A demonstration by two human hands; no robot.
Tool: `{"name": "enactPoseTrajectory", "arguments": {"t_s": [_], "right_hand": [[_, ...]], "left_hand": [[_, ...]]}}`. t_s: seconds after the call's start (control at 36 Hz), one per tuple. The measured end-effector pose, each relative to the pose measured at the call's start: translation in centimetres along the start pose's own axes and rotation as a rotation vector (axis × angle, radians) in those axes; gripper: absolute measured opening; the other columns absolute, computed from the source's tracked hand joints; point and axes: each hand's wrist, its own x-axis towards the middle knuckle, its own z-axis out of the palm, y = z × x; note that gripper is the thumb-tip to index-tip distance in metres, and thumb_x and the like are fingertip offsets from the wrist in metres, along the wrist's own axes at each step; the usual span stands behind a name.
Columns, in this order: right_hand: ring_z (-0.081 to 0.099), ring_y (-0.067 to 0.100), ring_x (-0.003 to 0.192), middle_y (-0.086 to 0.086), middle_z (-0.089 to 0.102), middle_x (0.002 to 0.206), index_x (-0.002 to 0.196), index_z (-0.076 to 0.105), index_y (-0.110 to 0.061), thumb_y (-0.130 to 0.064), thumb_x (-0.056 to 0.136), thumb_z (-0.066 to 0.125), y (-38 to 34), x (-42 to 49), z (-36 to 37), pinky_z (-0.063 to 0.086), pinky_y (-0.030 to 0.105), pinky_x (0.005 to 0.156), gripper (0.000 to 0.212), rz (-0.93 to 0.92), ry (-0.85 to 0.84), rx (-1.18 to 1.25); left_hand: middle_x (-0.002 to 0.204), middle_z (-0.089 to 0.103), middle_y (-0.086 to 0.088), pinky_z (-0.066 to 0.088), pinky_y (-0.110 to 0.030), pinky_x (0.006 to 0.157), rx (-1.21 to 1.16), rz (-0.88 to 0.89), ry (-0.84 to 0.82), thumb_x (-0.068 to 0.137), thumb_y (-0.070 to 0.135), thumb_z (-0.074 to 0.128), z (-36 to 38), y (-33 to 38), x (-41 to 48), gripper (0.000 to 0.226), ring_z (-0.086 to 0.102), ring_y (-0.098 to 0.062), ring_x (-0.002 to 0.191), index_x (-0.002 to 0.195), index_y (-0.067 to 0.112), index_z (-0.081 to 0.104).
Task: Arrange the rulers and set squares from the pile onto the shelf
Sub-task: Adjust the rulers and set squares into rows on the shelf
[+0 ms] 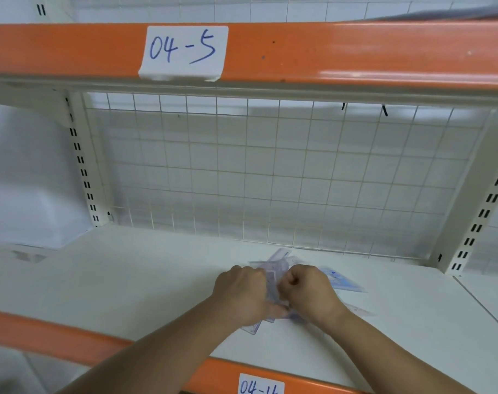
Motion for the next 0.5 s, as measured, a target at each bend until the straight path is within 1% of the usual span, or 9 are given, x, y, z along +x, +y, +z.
{"name": "enactPoseTrajectory", "arguments": {"t_s": [0.06,0.11,0.17,0.22,0.28,0.33,0.39,0.44,0.5], "right_hand": [[0.051,0.015,0.063,0.001,0.058,0.062,0.058,0.049,-0.015,-0.009,0.083,0.052,-0.5,-0.2,0.3,0.041,0.027,0.06,0.026,-0.002,-0.007,-0.022],[0.048,0.014,0.06,-0.003,0.054,0.057,0.053,0.043,-0.018,-0.009,0.082,0.051,-0.8,-0.4,0.5,0.039,0.026,0.059,0.031,-0.008,-0.027,-0.044],[0.049,0.014,0.063,-0.001,0.056,0.061,0.052,0.041,-0.02,-0.009,0.082,0.05,-1.1,-0.7,0.5,0.04,0.026,0.061,0.034,-0.028,-0.038,-0.098],[0.05,0.015,0.067,0.003,0.059,0.068,0.053,0.04,-0.021,-0.01,0.083,0.049,-1.3,-0.9,0.5,0.041,0.027,0.063,0.034,-0.047,-0.04,-0.134],[0.053,0.017,0.07,0.004,0.063,0.072,0.056,0.043,-0.021,-0.01,0.083,0.05,-1.3,-1.0,0.5,0.044,0.028,0.066,0.03,-0.058,-0.04,-0.14],[0.054,0.018,0.071,0.003,0.062,0.072,0.059,0.046,-0.022,-0.013,0.084,0.051,-1.4,-0.9,0.2,0.045,0.029,0.068,0.027,-0.066,-0.04,-0.159],[0.052,0.019,0.071,0.0,0.057,0.068,0.058,0.044,-0.024,-0.016,0.087,0.05,-1.2,-0.7,0.0,0.045,0.029,0.069,0.03,-0.109,-0.056,-0.204],[0.056,0.02,0.078,0.0,0.061,0.076,0.069,0.056,-0.024,-0.018,0.09,0.048,-0.9,-0.5,-0.5,0.044,0.029,0.072,0.023,-0.157,-0.044,-0.237],[0.058,0.02,0.095,0.002,0.065,0.099,0.096,0.066,-0.02,-0.019,0.091,0.049,-0.4,-0.2,-1.0,0.046,0.029,0.079,0.018,-0.207,0.057,-0.269]], "left_hand": [[0.112,0.066,0.004,0.041,-0.026,0.08,0.012,0.002,0.009,0.073,0.063,0.063,0.1,0.8,-0.1,0.053,0.056,-0.02,0.11,0.113,0.029,0.061],[0.117,0.062,0.0,0.041,-0.029,0.086,0.084,-0.009,-0.005,0.08,0.05,0.061,0.3,1.3,0.1,0.05,0.052,-0.023,0.113,0.124,0.028,0.056],[0.121,0.057,-0.003,0.038,-0.03,0.088,0.179,-0.02,-0.015,0.084,0.035,0.059,0.7,1.5,0.3,0.045,0.049,-0.025,0.114,0.126,0.022,0.053],[0.122,0.055,-0.003,0.036,-0.03,0.087,0.204,-0.026,-0.024,0.083,0.027,0.06,1.0,1.5,0.6,0.048,0.049,-0.025,0.114,0.13,0.021,0.048],[0.124,0.056,-0.003,0.038,-0.029,0.085,0.178,-0.027,-0.047,0.083,0.027,0.064,1.2,1.4,0.9,0.055,0.051,-0.025,0.115,0.133,0.02,0.043],[0.128,0.054,-0.004,0.04,-0.029,0.087,0.176,-0.023,-0.082,0.083,0.034,0.069,1.1,1.2,1.1,0.054,0.052,-0.026,0.117,0.131,0.018,0.05],[0.126,0.057,-0.004,0.041,-0.028,0.084,0.164,-0.039,-0.101,0.081,0.038,0.071,0.7,0.8,1.2,0.049,0.054,-0.026,0.115,0.123,0.015,0.058],[0.121,0.06,-0.006,0.041,-0.029,0.082,0.124,-0.059,-0.084,0.087,0.03,0.062,0.2,0.0,1.3,0.034,0.057,-0.027,0.112,0.117,0.014,0.059],[0.119,0.06,-0.006,0.043,-0.031,0.085,0.06,-0.086,-0.085,0.095,0.023,0.05,-0.3,-0.9,1.4,0.023,0.056,-0.028,0.112,0.115,0.014,0.056]]}}
